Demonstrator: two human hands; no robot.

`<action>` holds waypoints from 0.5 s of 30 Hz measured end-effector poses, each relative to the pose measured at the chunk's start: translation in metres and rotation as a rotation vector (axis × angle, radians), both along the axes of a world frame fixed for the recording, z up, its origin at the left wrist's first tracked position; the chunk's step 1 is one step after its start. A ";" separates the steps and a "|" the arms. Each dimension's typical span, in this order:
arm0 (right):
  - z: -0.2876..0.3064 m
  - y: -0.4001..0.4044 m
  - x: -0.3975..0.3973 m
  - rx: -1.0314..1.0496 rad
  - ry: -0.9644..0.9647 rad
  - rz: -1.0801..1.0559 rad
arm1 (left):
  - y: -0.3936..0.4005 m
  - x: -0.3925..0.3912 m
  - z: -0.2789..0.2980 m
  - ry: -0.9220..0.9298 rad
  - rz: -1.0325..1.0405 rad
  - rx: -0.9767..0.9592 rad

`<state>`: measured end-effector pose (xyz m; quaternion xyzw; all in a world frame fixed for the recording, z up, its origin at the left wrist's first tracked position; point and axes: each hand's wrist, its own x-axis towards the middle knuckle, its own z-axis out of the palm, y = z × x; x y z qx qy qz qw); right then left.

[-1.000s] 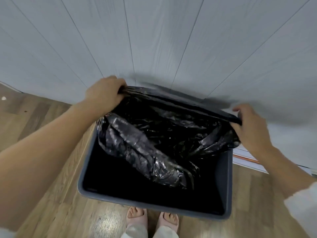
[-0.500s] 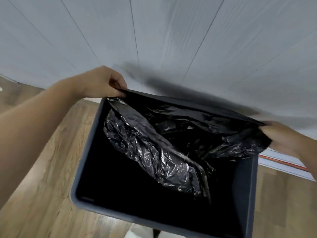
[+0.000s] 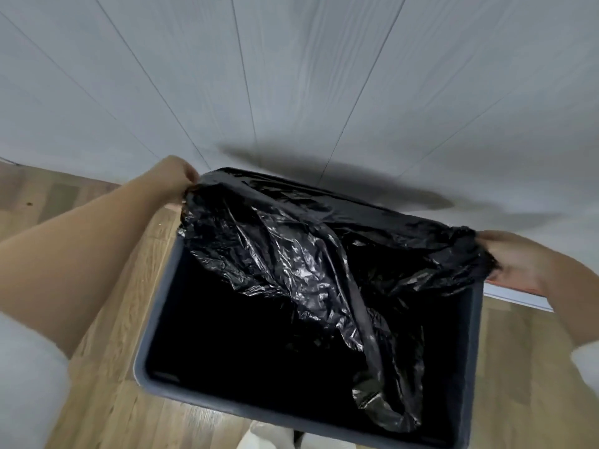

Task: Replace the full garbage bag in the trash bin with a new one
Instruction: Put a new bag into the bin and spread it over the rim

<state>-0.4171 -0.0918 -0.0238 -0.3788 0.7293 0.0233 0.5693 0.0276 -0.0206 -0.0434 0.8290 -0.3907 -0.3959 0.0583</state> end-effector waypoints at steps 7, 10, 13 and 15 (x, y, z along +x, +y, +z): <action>-0.010 0.009 0.011 -0.190 0.118 -0.075 | 0.023 -0.012 -0.013 -0.199 -0.197 0.030; -0.010 0.010 0.014 -0.303 0.269 0.149 | 0.024 -0.023 0.001 -0.180 -0.225 0.073; 0.002 0.014 0.013 -0.529 0.454 0.315 | 0.023 -0.008 0.015 -0.109 -0.229 0.148; 0.014 0.022 0.018 -0.781 0.534 0.284 | 0.018 0.008 0.030 -0.085 -0.264 0.186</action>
